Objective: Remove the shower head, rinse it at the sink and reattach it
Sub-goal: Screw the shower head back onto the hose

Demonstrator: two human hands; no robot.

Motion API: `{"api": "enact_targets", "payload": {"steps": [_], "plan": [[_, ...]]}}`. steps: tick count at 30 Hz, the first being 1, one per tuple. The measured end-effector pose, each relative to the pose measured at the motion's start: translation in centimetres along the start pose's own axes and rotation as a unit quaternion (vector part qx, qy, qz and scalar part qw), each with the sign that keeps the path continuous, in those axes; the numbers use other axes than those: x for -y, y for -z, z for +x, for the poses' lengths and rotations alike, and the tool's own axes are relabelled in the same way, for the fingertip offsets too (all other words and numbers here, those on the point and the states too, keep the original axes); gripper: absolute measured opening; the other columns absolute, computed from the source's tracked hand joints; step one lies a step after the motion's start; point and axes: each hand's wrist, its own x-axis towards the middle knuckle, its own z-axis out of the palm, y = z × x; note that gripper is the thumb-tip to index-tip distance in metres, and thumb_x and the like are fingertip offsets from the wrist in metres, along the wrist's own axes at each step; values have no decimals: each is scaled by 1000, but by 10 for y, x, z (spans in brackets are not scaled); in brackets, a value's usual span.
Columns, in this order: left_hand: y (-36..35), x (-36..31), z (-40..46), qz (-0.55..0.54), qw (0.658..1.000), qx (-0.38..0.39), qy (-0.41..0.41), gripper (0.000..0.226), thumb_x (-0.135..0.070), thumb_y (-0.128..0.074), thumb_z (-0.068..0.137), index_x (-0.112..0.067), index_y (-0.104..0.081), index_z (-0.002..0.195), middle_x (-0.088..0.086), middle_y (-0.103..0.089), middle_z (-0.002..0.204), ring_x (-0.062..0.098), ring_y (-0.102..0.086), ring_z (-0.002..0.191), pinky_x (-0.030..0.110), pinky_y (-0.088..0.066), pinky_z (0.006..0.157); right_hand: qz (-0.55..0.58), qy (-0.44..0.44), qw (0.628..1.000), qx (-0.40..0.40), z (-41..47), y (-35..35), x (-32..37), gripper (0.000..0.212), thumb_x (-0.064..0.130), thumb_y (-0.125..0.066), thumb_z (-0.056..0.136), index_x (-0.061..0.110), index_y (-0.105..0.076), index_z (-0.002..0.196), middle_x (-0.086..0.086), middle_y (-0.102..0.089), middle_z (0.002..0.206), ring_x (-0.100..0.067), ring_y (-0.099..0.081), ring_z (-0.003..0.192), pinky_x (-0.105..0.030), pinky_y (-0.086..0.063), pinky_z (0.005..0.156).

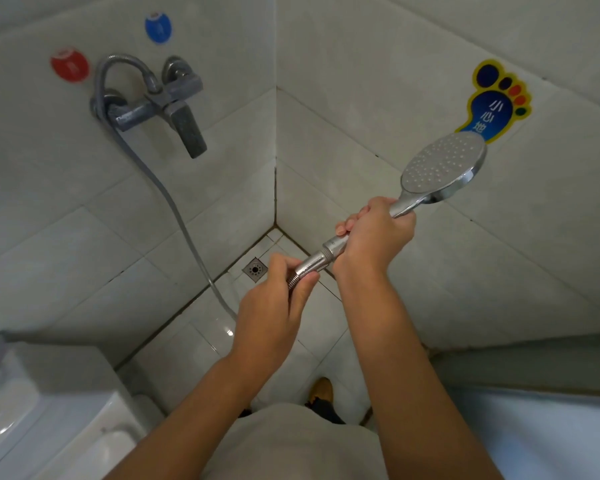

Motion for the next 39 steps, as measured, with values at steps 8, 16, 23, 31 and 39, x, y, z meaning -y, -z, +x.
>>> {"api": "enact_targets", "payload": {"steps": [8,16,23,31,39], "plan": [[3,0,4,75,996,24,-49,49,-57,-18,92,-20,-49,97,-14,-40,57,7,-39,43,18,-31,41,2,8,1000,25,0,2,3,16,-3,-41,93,12,-46,98,-2,-41,58,-13,-35,39,-27,-38,43],[4,-4,3,-1,996,74,-51,36,-54,-23,91,-26,-46,85,-12,-40,55,8,-42,43,18,-32,41,32,-42,993,101,1,9,7,19,-7,-44,91,11,-45,94,-1,-38,57,-12,-32,42,-24,-33,38],[1,-3,1,-62,996,65,-22,34,-56,-30,91,-28,-46,83,-10,-41,55,8,-38,44,24,-32,41,47,-40,995,78,0,11,5,20,-8,-41,90,11,-44,94,-1,-37,56,-12,-31,40,-24,-33,38],[2,3,4,67,995,30,-69,47,-55,-24,97,-18,-52,89,-13,-38,53,8,-36,38,16,-25,39,-13,4,998,64,-5,8,4,18,-5,-43,93,12,-48,99,1,-42,55,-12,-35,40,-26,-38,42],[1,-14,0,-186,979,74,33,47,-41,-29,103,-23,-41,61,-10,-36,47,4,-31,41,19,-28,41,106,-94,974,175,3,10,4,22,-8,-44,91,13,-45,87,1,-36,56,-8,-30,37,-20,-28,33]]}}
